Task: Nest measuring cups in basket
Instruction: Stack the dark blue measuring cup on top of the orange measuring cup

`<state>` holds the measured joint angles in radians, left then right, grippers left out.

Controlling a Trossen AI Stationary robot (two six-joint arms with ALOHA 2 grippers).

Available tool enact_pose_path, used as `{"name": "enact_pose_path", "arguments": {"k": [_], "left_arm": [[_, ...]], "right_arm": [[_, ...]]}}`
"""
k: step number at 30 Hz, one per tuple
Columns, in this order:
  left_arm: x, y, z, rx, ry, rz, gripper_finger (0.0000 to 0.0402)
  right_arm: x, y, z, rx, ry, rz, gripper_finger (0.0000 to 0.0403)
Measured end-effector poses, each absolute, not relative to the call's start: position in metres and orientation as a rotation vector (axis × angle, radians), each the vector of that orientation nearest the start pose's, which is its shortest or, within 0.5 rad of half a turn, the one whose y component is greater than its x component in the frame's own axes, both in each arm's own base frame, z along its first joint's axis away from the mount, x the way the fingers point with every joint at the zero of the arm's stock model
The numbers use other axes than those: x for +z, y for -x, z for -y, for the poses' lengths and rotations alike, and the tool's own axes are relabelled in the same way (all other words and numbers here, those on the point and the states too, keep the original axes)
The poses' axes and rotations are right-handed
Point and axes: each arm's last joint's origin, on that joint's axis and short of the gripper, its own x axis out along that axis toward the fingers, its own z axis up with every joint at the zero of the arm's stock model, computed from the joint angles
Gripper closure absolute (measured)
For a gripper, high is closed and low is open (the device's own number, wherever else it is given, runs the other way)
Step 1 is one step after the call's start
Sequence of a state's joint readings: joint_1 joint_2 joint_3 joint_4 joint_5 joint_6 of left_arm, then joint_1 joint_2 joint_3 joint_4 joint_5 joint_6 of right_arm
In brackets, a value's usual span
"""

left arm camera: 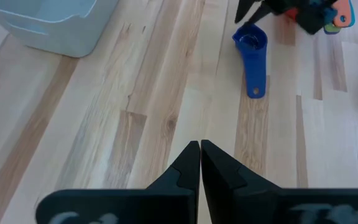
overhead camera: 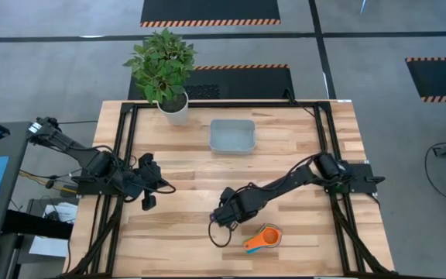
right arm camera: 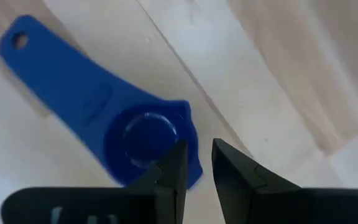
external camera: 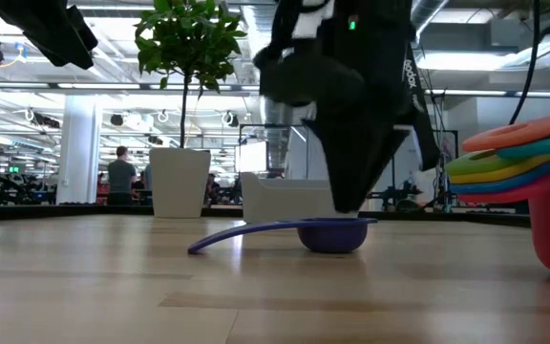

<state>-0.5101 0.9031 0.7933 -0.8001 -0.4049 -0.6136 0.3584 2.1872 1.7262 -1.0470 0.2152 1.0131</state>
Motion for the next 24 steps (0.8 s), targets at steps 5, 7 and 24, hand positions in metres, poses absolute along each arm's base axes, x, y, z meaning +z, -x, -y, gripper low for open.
{"name": "enact_pose_path", "arguments": {"k": [5, 7, 24], "left_arm": [[0.269, -0.149, 0.07, 0.153, 0.176, -0.805, 0.04], [0.269, -0.149, 0.07, 0.153, 0.175, -0.805, 0.04], [0.269, -0.149, 0.071, 0.143, 0.172, -0.811, 0.04]], "right_arm": [[0.163, -0.402, -0.145, -0.589, -0.421, -1.327, 0.0305], [0.165, -0.402, -0.144, -0.591, -0.419, -1.321, 0.0305], [0.151, -0.409, -0.142, -0.571, -0.529, -1.363, 0.0305]]}}
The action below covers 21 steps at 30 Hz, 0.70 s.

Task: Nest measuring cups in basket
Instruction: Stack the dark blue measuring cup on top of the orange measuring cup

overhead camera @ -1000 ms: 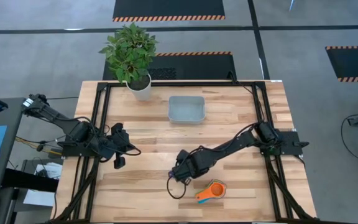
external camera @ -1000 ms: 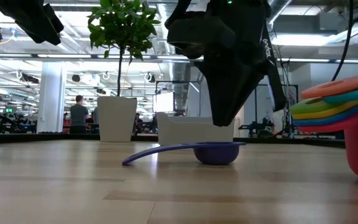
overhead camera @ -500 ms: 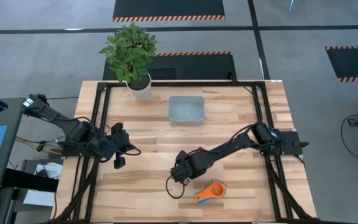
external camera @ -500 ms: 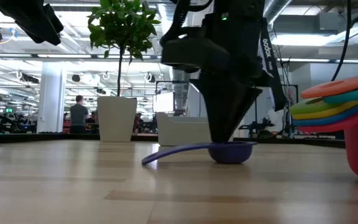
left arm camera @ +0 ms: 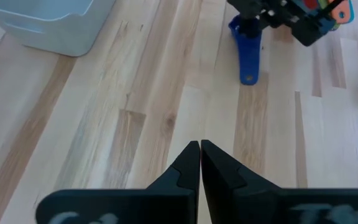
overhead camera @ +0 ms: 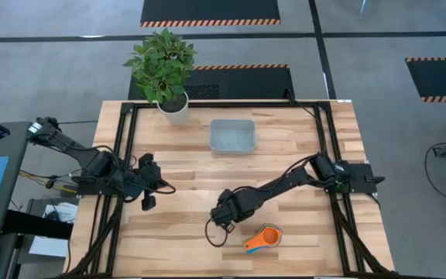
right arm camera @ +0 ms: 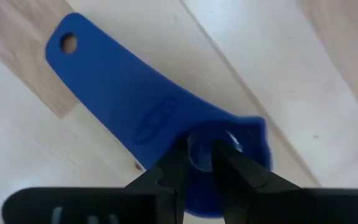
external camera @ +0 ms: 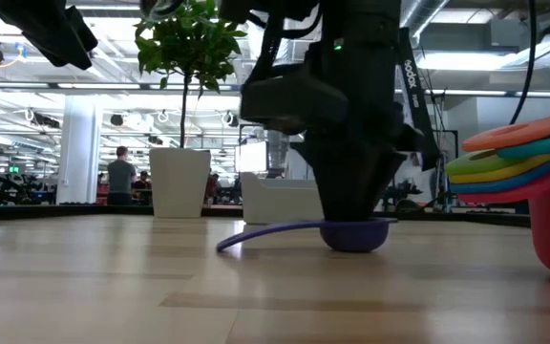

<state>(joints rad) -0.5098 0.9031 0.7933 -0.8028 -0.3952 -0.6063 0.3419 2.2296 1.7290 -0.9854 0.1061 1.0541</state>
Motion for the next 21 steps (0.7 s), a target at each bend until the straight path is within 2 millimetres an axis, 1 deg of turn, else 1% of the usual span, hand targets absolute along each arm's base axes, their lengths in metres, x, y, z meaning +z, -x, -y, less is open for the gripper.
{"name": "enact_pose_path", "arguments": {"k": [4, 10, 12, 15, 21], "left_arm": [[0.269, -0.149, 0.071, 0.116, 0.167, -0.824, 0.04], [0.269, -0.149, 0.071, 0.116, 0.169, -0.824, 0.04], [0.269, -0.149, 0.071, 0.117, 0.172, -0.824, 0.04], [0.269, -0.149, 0.071, 0.117, 0.172, -0.823, 0.04], [0.269, -0.149, 0.071, 0.117, 0.173, -0.824, 0.04]], "right_arm": [[0.154, -0.413, -0.138, -0.594, -0.579, -1.347, 0.0305], [0.171, -0.423, -0.136, -0.57, -0.627, -1.312, 0.0305], [0.178, -0.424, -0.136, -0.565, -0.596, -1.314, 0.0305], [0.187, -0.422, -0.132, -0.603, -0.543, -1.325, 0.0305], [0.189, -0.413, -0.128, -0.657, -0.465, -1.401, 0.0305]]}}
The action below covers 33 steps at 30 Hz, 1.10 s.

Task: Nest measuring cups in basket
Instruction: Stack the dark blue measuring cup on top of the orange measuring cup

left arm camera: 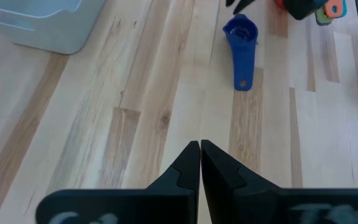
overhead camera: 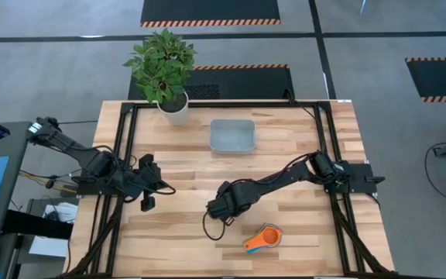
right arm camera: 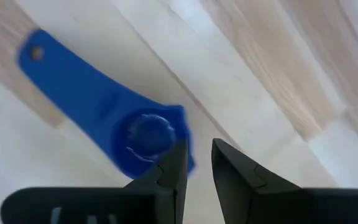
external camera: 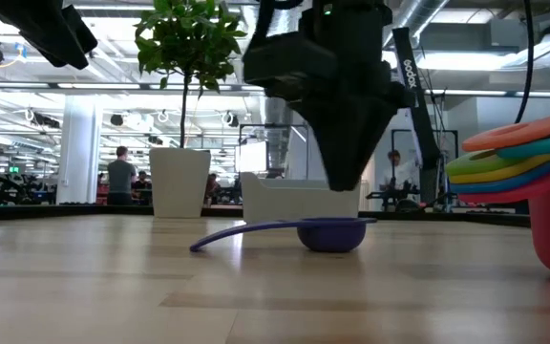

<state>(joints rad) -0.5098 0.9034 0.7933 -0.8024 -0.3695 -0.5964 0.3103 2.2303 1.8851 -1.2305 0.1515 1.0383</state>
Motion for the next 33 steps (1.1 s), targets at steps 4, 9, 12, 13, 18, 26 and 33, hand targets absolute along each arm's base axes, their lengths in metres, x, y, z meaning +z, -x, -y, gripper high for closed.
{"name": "enact_pose_path", "arguments": {"k": [4, 9, 12, 13, 18, 26, 33], "left_arm": [[0.269, -0.149, 0.071, 0.117, 0.173, -0.824, 0.04], [0.269, -0.149, 0.071, 0.115, 0.168, -0.824, 0.04], [0.269, -0.149, 0.071, 0.115, 0.168, -0.824, 0.04], [0.269, -0.149, 0.071, 0.114, 0.167, -0.824, 0.04], [0.269, -0.149, 0.071, 0.113, 0.165, -0.824, 0.04], [0.269, -0.149, 0.071, 0.112, 0.165, -0.825, 0.04], [0.269, -0.149, 0.071, 0.112, 0.165, -0.825, 0.04]], "right_arm": [[0.189, -0.411, -0.127, -0.668, -0.454, -1.41, 0.0305], [0.189, -0.414, -0.126, -0.661, -0.465, -1.395, 0.0305], [0.189, -0.415, -0.126, -0.654, -0.47, -1.382, 0.0305], [0.189, -0.416, -0.127, -0.649, -0.472, -1.377, 0.0305], [0.189, -0.419, -0.128, -0.605, -0.457, -1.356, 0.0305], [0.183, -0.417, -0.126, -0.62, -0.44, -1.359, 0.0305], [0.17, -0.413, -0.127, -0.623, -0.477, -1.396, 0.0305]]}}
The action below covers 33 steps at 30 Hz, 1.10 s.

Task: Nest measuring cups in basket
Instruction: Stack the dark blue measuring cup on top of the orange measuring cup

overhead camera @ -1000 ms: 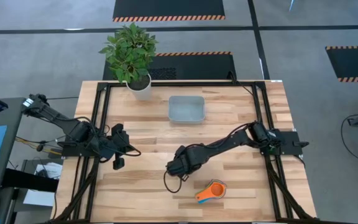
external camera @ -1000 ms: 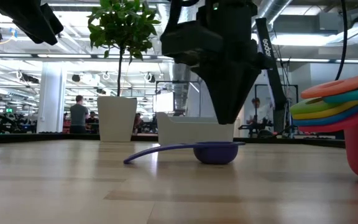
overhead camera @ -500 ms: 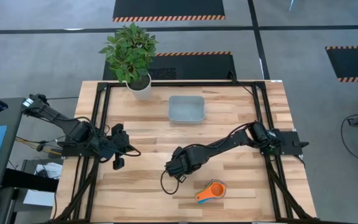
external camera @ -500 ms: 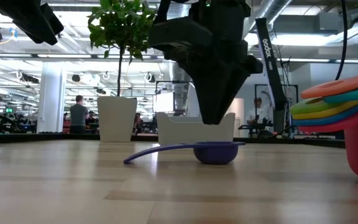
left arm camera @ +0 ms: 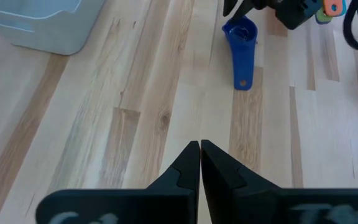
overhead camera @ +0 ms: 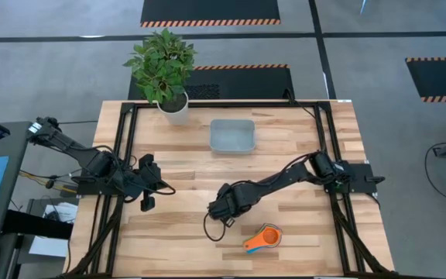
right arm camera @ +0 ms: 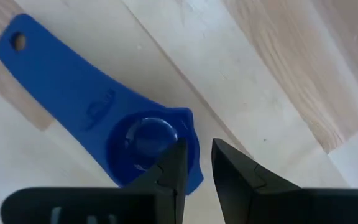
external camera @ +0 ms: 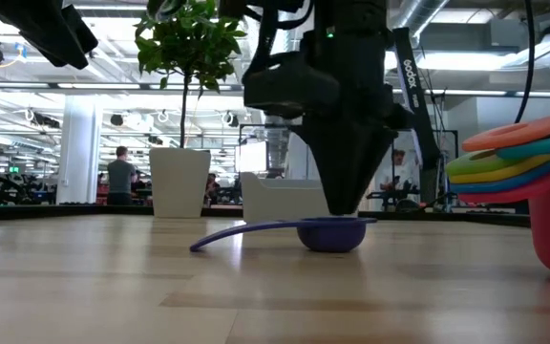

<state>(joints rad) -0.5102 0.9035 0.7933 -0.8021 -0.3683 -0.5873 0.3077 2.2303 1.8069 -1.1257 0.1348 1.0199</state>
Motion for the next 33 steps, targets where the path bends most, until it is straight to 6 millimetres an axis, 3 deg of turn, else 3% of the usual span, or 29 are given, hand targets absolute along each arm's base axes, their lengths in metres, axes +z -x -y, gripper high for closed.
{"name": "enact_pose_path", "arguments": {"k": [13, 22, 33], "left_arm": [[0.269, -0.149, 0.071, 0.113, 0.165, -0.824, 0.04], [0.269, -0.149, 0.071, 0.113, 0.164, -0.824, 0.04], [0.269, -0.149, 0.071, 0.113, 0.164, -0.824, 0.04]], "right_arm": [[0.161, -0.416, -0.13, -0.605, -0.476, -1.399, 0.0305], [0.177, -0.419, -0.131, -0.58, -0.499, -1.342, 0.0305], [0.174, -0.415, -0.129, -0.593, -0.454, -1.382, 0.0305]]}}
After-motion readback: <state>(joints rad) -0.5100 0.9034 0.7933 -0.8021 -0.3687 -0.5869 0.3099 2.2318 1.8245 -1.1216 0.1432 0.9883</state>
